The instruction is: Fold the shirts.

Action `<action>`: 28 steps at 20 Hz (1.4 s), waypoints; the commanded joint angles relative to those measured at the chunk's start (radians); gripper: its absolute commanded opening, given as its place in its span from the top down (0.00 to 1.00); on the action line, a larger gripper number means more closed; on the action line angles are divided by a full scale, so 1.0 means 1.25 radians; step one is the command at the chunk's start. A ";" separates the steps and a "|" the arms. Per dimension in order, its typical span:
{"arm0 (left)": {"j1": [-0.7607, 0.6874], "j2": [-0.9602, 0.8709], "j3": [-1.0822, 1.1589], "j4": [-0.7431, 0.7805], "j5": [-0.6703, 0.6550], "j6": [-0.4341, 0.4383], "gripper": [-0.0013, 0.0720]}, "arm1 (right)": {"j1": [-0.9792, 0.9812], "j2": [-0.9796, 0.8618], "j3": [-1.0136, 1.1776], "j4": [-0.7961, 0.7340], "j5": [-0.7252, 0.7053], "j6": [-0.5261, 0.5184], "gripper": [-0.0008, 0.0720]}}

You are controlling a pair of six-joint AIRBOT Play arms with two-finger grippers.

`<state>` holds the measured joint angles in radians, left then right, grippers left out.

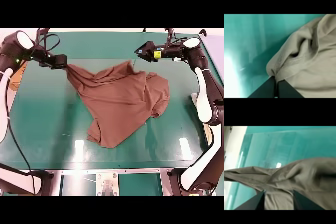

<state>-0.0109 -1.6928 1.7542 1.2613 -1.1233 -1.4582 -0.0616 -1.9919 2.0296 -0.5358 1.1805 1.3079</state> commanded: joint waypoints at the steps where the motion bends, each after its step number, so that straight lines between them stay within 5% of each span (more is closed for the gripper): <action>1: 0.048 -0.020 0.001 0.017 -0.071 -0.006 0.95 | -0.075 0.027 -0.001 -0.002 0.126 0.056 0.50; 5: 0.103 -0.020 0.001 0.018 -0.114 -0.006 0.95 | -0.121 0.171 -0.152 -0.077 0.214 0.092 0.58; 8: 0.143 -0.020 0.001 0.018 -0.110 -0.006 0.95 | -0.089 0.371 -0.491 -0.160 0.199 0.088 0.58; 10: 0.162 -0.020 0.001 0.016 -0.110 -0.006 0.95 | -0.054 0.537 -0.779 -0.161 0.117 0.103 0.58; 12: 0.167 -0.020 0.001 0.017 -0.109 -0.002 0.95 | 0.010 0.685 -1.044 -0.158 -0.005 0.161 0.41; 15: 0.167 -0.020 0.001 0.009 -0.094 0.000 0.95 | 0.151 0.758 -1.293 -0.060 -0.163 0.202 0.40; 20: 0.167 -0.020 0.001 0.002 -0.095 0.000 0.95 | 0.409 0.699 -1.345 0.064 -0.350 0.214 0.40; 26: 0.167 -0.020 0.001 0.003 -0.113 0.000 0.95 | 0.462 0.619 -1.277 0.109 -0.407 0.185 0.45; 28: 0.167 -0.020 0.001 0.003 -0.128 0.000 0.95 | 0.462 0.595 -1.225 0.108 -0.429 0.151 0.62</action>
<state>0.1974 -1.7176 1.7554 1.2652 -1.2594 -1.4582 0.4953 -1.2118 0.4370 -0.4171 0.7052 1.5379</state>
